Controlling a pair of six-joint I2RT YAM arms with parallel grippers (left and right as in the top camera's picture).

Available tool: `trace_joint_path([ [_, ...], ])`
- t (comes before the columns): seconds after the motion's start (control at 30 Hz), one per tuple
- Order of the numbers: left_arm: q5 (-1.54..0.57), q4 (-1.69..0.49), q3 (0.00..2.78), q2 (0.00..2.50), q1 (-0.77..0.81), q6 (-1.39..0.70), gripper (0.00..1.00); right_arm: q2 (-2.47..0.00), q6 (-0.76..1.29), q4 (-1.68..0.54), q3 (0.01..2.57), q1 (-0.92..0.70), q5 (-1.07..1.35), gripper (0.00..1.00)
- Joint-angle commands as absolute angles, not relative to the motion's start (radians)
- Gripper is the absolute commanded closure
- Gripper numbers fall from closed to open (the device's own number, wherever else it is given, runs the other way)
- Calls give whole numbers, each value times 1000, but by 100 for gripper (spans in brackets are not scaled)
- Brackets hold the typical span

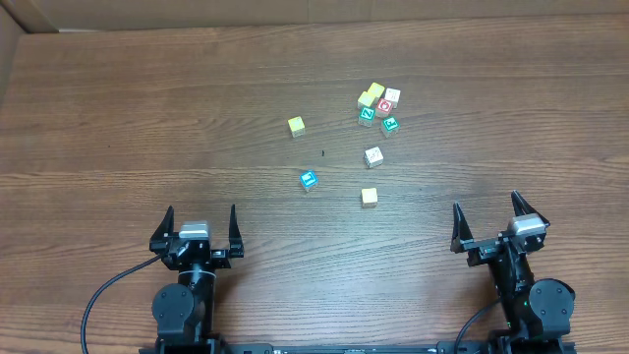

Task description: Flip 3 blocks

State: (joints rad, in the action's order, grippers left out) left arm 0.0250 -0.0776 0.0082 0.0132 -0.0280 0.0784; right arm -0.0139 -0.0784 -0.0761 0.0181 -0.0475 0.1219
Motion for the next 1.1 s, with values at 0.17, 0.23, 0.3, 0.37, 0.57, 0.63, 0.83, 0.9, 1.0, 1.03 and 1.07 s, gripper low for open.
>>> trace_joint_path([
  [0.17,-176,-60,6,6,-32,-276,0,-3,-79,-74,8,-51,107,0],
  [0.23,-170,-50,6,6,-33,-274,0,-3,-78,-74,8,-51,110,0],
  [0.3,-188,-47,6,6,-33,-274,0,-3,-75,-74,8,-51,110,0],
  [0.37,-229,-47,6,6,-33,-273,1,-3,-75,-73,8,-51,111,0],
  [0.57,-393,-69,90,6,-33,-316,0,-3,-49,-7,17,-51,297,0],
  [0.63,-382,-112,157,7,-33,-318,0,-3,-49,-47,55,-50,269,0],
  [0.83,-381,-294,465,108,-33,-300,0,-28,-49,-262,314,-49,247,0],
  [0.9,-395,-363,585,183,-33,-272,0,-63,-49,-318,407,-49,246,0],
  [1.0,-439,-480,788,321,-33,-233,0,-157,-49,-402,571,-49,244,0],
  [1.03,-458,-514,846,361,-33,-225,0,-187,-49,-425,617,-49,245,0],
  [1.07,-482,-565,930,418,-33,-216,0,-231,-49,-455,675,-49,245,0],
])
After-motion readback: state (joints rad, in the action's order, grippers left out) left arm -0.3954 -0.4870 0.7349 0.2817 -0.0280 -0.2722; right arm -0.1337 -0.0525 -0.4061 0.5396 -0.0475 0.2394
